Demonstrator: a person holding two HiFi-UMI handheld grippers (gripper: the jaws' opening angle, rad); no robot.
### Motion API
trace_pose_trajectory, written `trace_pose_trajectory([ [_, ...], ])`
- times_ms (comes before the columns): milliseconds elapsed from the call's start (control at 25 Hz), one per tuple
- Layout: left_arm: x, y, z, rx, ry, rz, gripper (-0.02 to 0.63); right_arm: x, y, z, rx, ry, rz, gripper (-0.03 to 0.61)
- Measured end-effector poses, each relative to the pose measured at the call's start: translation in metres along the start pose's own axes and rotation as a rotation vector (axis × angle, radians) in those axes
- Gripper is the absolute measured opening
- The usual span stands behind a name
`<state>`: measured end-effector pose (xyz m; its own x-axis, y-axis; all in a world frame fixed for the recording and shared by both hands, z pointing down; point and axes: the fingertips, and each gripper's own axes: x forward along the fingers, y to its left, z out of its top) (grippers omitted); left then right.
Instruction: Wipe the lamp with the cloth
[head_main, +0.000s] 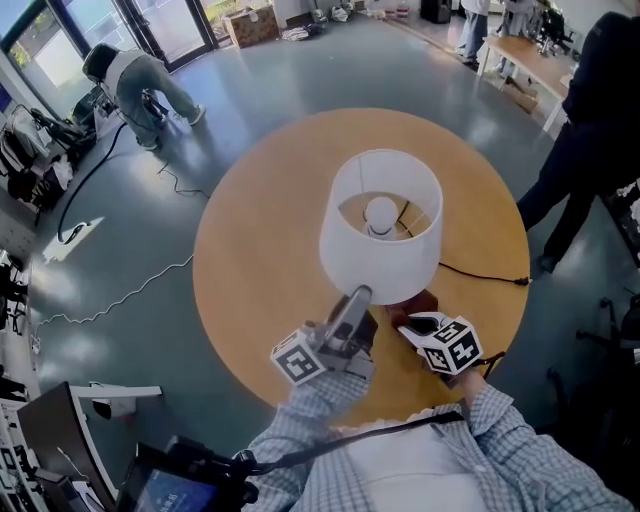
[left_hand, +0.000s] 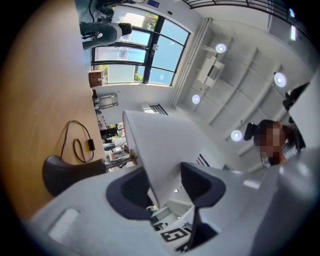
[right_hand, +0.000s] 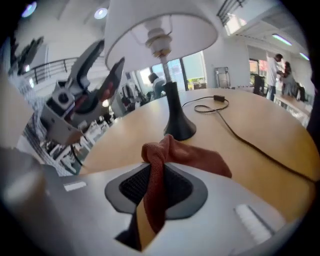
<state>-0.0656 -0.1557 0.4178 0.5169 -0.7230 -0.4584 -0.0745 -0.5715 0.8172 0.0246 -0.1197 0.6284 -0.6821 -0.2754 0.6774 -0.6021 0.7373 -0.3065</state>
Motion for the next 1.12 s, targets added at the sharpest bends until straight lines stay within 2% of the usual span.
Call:
trace_pose_trajectory([
  [80, -0.002, 0.001, -0.001, 0.001, 0.000, 0.004, 0.189, -0.024, -0.006, 0.017, 0.119, -0.121, 0.008, 0.078],
  [160, -0.003, 0.001, -0.001, -0.002, -0.001, 0.001, 0.188, -0.055, -0.015, 0.036, 0.190, -0.232, -0.012, 0.078],
  [320, -0.003, -0.003, 0.002, -0.005, -0.005, -0.015, 0.187, -0.120, -0.025, 0.084, 0.233, -0.435, -0.058, 0.078],
  [520, -0.003, 0.000, 0.000, -0.007, -0.001, -0.003, 0.186, -0.185, -0.021, 0.156, 0.138, -0.642, -0.104, 0.078],
  [720, -0.004, 0.000, -0.002, -0.020, -0.007, -0.010, 0.186, -0.229, 0.005, 0.234, -0.029, -0.808, -0.078, 0.078],
  [840, -0.004, 0.003, -0.003, -0.030, -0.006, 0.004, 0.184, -0.238, 0.016, 0.266, -0.103, -0.853, -0.060, 0.078],
  [920, -0.003, 0.004, -0.001, -0.042, -0.011, 0.006, 0.184, -0.229, 0.013, 0.273, -0.113, -0.839, -0.056, 0.078],
  [1120, -0.003, 0.003, -0.005, -0.023, 0.010, 0.012, 0.183, -0.196, -0.017, 0.246, -0.038, -0.717, -0.102, 0.078],
])
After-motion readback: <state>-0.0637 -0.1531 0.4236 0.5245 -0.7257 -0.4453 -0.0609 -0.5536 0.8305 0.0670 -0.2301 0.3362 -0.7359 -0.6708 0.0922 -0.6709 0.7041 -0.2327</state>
